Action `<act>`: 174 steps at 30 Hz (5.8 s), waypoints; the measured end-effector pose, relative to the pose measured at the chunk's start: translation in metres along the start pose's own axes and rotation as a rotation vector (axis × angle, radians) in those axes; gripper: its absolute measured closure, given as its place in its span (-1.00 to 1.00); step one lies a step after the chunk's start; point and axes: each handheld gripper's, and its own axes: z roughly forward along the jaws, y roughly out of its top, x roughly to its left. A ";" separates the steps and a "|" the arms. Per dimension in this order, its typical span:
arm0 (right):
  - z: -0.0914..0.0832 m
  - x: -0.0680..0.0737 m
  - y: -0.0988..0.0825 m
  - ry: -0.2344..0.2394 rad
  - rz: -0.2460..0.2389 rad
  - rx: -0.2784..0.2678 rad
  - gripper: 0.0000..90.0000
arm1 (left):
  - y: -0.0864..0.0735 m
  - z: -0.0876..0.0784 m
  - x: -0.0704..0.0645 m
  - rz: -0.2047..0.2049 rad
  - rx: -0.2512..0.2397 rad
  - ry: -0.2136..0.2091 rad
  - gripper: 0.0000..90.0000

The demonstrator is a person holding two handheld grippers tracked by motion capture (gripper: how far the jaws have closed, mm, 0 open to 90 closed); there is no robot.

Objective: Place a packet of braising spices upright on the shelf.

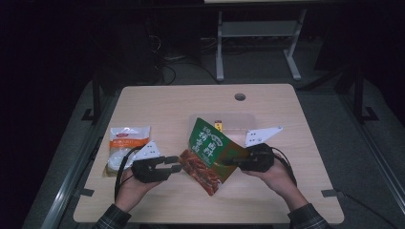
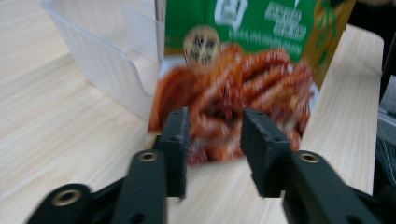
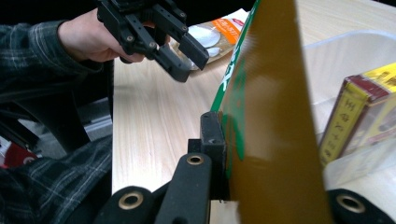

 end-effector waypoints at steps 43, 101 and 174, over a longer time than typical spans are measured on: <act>-0.130 -0.015 0.003 -0.236 0.024 0.013 1.00 | -0.029 0.008 0.002 -0.009 0.161 -0.051 -0.47; -0.065 -0.093 0.017 -0.363 0.067 0.069 1.00 | -0.028 0.021 0.000 0.037 0.179 -0.084 -0.49; 0.026 0.016 -0.081 -0.155 -0.018 0.258 -0.44 | -0.029 0.002 0.015 0.019 0.201 0.054 -0.48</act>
